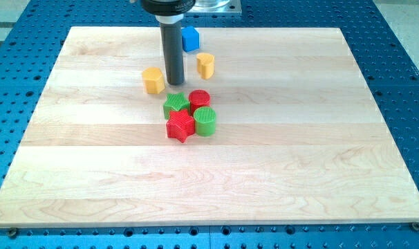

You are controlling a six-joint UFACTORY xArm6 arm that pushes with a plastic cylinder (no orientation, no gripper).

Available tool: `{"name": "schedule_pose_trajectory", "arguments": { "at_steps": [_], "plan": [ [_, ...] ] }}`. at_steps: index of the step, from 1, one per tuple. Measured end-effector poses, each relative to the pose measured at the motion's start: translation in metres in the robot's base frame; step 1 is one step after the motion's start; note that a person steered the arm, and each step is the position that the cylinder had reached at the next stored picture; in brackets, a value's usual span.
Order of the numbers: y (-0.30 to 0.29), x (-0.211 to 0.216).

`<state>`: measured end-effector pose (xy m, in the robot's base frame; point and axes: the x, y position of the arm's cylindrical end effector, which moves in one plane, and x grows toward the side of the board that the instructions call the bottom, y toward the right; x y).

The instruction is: Push the yellow blocks to the bottom of the blue blocks

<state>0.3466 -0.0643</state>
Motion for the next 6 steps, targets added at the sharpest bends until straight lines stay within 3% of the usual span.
{"name": "schedule_pose_trajectory", "arguments": {
  "at_steps": [3,5,6],
  "plan": [
    [0.000,0.027],
    [-0.057,0.027],
    [-0.075,0.062]
  ]
}}
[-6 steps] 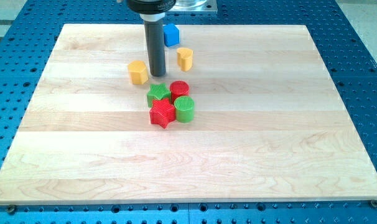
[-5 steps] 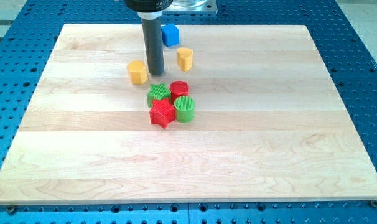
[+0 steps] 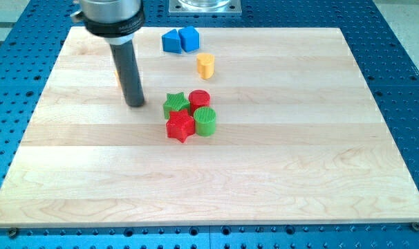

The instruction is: Push the yellow blocks to the bottom of the blue blocks

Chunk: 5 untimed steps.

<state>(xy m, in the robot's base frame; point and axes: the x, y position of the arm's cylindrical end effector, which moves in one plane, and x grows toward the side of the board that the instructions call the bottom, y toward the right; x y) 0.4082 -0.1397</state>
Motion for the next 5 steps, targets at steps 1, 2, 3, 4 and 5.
{"name": "schedule_pose_trajectory", "arguments": {
  "at_steps": [1,2,3,4,5],
  "plan": [
    [-0.029,-0.041],
    [0.021,-0.070],
    [0.043,-0.084],
    [0.000,-0.076],
    [0.000,-0.103]
  ]
}}
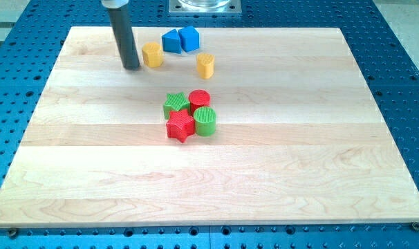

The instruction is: Push the yellow blocks to the bottom of the blue blocks

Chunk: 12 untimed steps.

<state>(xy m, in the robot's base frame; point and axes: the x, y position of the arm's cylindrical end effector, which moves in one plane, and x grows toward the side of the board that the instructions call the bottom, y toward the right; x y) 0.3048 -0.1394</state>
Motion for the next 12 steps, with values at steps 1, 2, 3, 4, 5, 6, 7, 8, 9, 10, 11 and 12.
{"name": "schedule_pose_trajectory", "arguments": {
  "at_steps": [1,2,3,4,5,6,7,8,9,10,11,12],
  "plan": [
    [0.020,0.005],
    [0.053,0.055],
    [0.125,0.074],
    [0.163,0.038],
    [0.090,0.011],
    [0.094,0.021],
    [0.090,0.015],
    [0.081,0.027],
    [-0.006,0.022],
    [0.001,0.006],
    [0.043,0.006],
    [0.043,0.017]
  ]
}}
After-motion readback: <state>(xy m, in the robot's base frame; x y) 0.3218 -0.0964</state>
